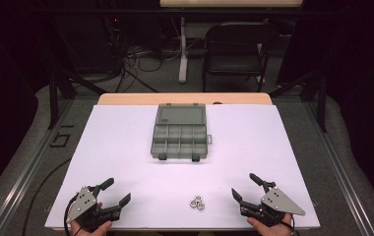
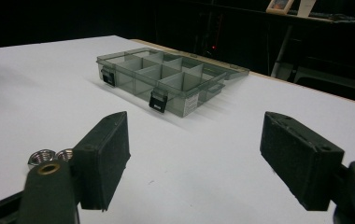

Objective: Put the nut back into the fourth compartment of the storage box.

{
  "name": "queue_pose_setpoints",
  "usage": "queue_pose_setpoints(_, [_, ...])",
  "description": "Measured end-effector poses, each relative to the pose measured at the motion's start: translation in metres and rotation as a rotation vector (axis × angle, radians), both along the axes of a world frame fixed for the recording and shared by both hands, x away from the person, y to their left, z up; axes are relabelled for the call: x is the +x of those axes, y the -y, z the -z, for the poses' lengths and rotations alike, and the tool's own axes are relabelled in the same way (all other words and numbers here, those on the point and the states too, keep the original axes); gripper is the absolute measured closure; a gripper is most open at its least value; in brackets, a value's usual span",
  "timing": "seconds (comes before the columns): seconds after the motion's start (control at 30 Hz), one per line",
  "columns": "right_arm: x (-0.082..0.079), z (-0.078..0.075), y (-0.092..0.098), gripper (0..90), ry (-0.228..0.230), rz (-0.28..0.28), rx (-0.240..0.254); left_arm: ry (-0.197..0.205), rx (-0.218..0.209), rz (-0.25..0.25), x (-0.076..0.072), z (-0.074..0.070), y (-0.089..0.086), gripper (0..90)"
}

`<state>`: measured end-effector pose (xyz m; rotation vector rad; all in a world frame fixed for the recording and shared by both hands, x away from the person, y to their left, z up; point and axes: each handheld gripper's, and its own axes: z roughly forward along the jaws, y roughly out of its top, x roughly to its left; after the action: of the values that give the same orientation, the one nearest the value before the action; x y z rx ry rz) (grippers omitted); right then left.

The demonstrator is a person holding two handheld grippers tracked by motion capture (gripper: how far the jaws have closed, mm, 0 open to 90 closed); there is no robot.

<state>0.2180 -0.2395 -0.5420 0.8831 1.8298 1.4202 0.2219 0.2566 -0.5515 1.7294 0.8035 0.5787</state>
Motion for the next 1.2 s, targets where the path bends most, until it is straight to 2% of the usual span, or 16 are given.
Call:
queue_pose_setpoints(0.1, [0.0,0.0,0.0,26.0,0.0,-0.005,-0.001,-0.005,0.006,-0.002,0.0,0.0,-0.001,20.3])
queue_pose_setpoints(0.23, [0.0,0.0,-0.001,30.5,-0.026,-0.027,0.001,-0.005,0.007,-0.005,0.0,0.0,-0.001,20.3])
queue_pose_setpoints(0.33, [-0.001,0.0,-0.004,29.5,-0.027,-0.018,-0.026,-0.006,0.008,-0.003,-0.001,0.0,-0.001,20.3])
queue_pose_setpoints(0.5, [0.0,-0.001,-0.006,29.5,-0.031,-0.025,-0.031,-0.003,0.01,-0.008,-0.001,0.0,-0.002,20.3])
queue_pose_setpoints(0.63, [0.0,-0.001,-0.009,30.7,-0.031,-0.045,-0.056,-0.006,0.013,-0.007,-0.001,0.0,-0.002,20.3])
queue_pose_setpoints(0.77, [0.0,-0.001,-0.012,30.7,-0.045,-0.068,-0.058,-0.005,0.011,-0.008,-0.001,0.0,-0.001,20.4])
queue_pose_setpoints(0.8, [0.001,-0.001,-0.016,31.8,-0.046,-0.084,-0.087,-0.005,0.016,-0.007,-0.001,0.0,-0.002,20.3])
queue_pose_setpoints(0.87, [0.001,-0.002,-0.02,32.7,-0.068,-0.109,-0.12,-0.011,0.014,-0.005,-0.001,0.0,-0.001,20.4])
queue_pose_setpoints(1.2, [0.007,-0.013,-0.034,35.0,-0.129,-0.153,-0.144,-0.017,0.014,-0.006,-0.001,0.001,-0.001,20.5])
